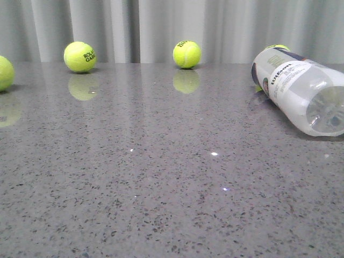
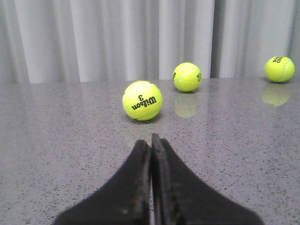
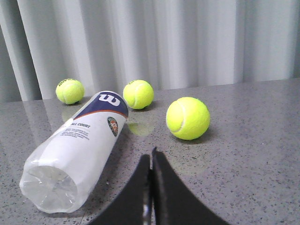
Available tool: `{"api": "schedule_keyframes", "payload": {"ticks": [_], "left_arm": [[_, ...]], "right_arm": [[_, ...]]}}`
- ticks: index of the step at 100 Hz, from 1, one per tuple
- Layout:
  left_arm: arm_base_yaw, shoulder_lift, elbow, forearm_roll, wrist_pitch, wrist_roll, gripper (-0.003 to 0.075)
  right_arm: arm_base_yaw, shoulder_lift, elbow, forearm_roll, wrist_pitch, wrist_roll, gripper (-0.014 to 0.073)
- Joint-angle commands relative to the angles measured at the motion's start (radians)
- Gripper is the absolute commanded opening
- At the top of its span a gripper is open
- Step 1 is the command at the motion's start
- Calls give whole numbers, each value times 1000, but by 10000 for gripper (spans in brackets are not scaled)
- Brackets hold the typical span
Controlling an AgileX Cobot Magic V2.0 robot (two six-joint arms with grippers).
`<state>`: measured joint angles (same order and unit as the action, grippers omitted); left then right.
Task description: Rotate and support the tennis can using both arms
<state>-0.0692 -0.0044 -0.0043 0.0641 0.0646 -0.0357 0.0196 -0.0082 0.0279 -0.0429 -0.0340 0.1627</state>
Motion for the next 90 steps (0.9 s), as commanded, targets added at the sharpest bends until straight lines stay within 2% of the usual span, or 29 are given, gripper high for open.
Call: {"api": "schedule_keyframes", "payload": {"ticks": [1,21,33,55,90], "left_arm": [[4,-39,48,-2,-81,-8,-21],[4,-39,48,-2,-81,-8,-21],[4,-39,48,-2,-81,-8,-21],[4,-39,48,-2,-81,-8,-21],[4,-39,48,-2,-81,-8,-21]], "right_arm": [[-6,-24,-20,-10,-95,1,-70],[-6,-24,-26,-9,-112,1,-70],[-6,-24,-81,-6,-68,1,-70],[-6,64,-319,-6,174,1,-70],[-5,482,-802,-6,669,1,-70]]}}
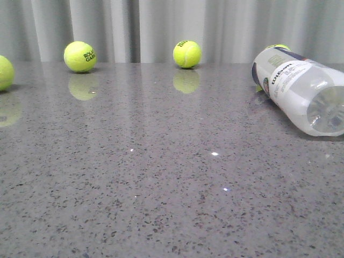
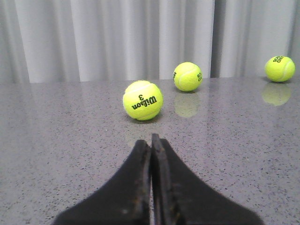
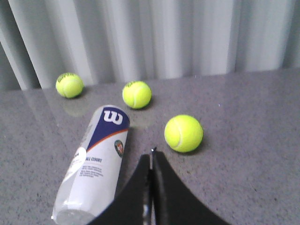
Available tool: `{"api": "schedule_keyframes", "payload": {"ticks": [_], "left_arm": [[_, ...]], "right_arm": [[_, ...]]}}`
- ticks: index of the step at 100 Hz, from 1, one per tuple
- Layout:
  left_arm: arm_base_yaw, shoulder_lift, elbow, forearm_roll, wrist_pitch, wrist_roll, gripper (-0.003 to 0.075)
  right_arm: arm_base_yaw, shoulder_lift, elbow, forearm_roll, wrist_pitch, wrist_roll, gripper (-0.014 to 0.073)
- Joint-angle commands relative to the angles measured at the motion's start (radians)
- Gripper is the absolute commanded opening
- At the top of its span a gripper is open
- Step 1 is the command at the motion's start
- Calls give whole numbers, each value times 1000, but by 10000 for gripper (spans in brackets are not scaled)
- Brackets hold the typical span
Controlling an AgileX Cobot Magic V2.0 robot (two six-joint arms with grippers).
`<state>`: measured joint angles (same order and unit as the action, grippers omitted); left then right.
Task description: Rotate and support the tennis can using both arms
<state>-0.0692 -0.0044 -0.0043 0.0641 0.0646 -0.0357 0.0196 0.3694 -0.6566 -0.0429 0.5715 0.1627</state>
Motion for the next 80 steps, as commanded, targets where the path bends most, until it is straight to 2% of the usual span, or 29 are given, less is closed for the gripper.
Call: {"api": "schedule_keyframes", "payload": {"ticks": [1,17,45,51,56,63,70,80], "left_arm": [[4,-39,48,-2,-81,-8,-21],[4,-39,48,-2,-81,-8,-21],[4,-39,48,-2,-81,-8,-21],[4,-39,48,-2,-81,-8,-21],[4,-39,48,-2,-81,-8,-21],[4,-39,48,-2,-81,-8,-21],[4,-39,48,-2,-81,-8,-21],[4,-39,48,-2,-81,-8,-21]], "right_arm": [[-5,122,-134,-6,72,1,-70],[-5,288,-264,-6,198,1,-70],[-5,421,-289,-6,210,-7,-66],[-5,428,-289,-6,225,-14,-43],[-5,436,-289,-6,246,-20,6],[-5,442,-289,-6,274,-22,119],[-5,444,-289,-6,294,-22,278],[-5,444,-289,-6,305,-22,562]]}}
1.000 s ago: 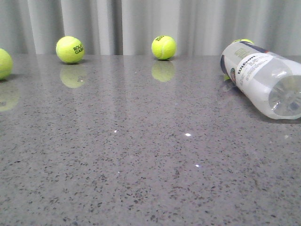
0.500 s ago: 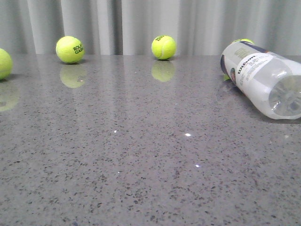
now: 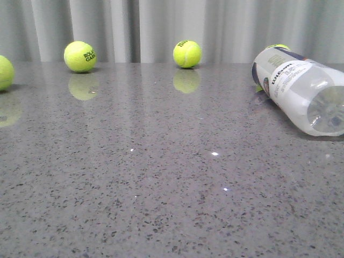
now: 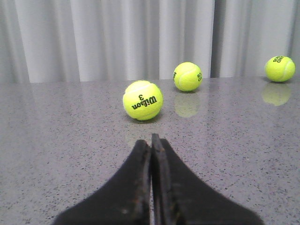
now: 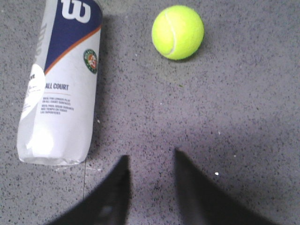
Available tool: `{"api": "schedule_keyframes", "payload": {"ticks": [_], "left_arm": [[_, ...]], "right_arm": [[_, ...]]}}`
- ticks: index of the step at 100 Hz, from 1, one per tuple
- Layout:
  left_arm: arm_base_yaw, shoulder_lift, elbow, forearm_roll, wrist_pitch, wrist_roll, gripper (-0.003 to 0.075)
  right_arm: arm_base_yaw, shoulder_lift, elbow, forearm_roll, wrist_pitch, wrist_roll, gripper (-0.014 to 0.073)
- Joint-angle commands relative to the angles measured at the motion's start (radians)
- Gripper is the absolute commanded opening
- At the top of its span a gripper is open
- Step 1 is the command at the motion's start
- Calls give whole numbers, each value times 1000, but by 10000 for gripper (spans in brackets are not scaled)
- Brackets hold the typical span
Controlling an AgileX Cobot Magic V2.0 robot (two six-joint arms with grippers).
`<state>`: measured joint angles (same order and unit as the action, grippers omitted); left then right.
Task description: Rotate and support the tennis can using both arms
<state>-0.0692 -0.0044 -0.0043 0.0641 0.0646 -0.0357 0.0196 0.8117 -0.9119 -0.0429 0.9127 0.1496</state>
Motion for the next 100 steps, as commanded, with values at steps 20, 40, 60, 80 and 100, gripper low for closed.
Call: {"api": "schedule_keyframes", "payload": {"ticks": [20,40,60,80,100], "left_arm": [[4,-39,48,-2,-81,-8,-21],[4,-39,48,-2,-81,-8,-21],[4,-39,48,-2,-81,-8,-21],[4,-39,48,-2,-81,-8,-21],[4,-39,48,-2,-81,-8,-21]], "right_arm": [[-5,1,-36,5,-30,-9,638],[20,72,-92,120,-58,-81,635],[71,244,-186,159,-90,-107,633],[112,443,-304,159,-94,-107,633],[117,599,-397,161,-101,-107,633]]}}
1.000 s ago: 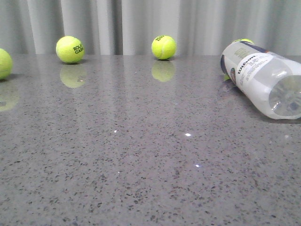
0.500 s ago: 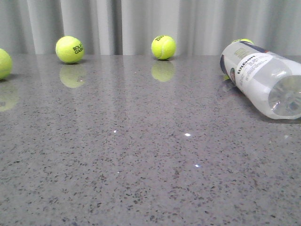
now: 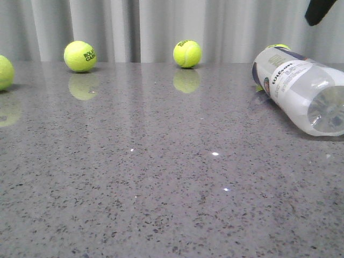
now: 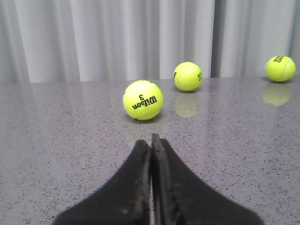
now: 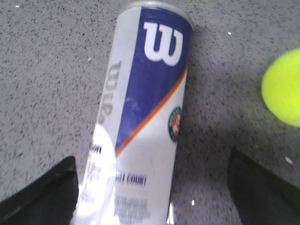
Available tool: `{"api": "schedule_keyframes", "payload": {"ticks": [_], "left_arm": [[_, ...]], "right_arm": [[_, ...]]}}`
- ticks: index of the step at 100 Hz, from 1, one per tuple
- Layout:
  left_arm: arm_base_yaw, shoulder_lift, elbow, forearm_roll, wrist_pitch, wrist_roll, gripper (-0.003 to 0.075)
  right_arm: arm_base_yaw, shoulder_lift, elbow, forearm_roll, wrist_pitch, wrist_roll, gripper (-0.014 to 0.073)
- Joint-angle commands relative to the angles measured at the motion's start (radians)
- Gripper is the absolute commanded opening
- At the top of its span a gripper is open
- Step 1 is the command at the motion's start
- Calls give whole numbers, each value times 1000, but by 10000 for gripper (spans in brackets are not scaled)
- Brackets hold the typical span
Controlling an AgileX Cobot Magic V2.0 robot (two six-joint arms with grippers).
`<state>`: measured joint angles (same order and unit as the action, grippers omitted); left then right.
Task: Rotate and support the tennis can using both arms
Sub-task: 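Lower the right gripper onto the lying Wilson can and grasp it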
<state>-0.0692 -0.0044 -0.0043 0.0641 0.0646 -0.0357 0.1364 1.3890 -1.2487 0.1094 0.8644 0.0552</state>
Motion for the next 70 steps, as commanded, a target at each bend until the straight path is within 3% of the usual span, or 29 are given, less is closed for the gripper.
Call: {"api": "schedule_keyframes", "payload": {"ticks": [1,70], "left_arm": [[4,-39,48,-2,-81,-8,-21],[4,-39,48,-2,-81,-8,-21]], "right_arm": [[1,31,-65,8,-52,-12,633],[22,251,-100,56,-74,-12,631]]}}
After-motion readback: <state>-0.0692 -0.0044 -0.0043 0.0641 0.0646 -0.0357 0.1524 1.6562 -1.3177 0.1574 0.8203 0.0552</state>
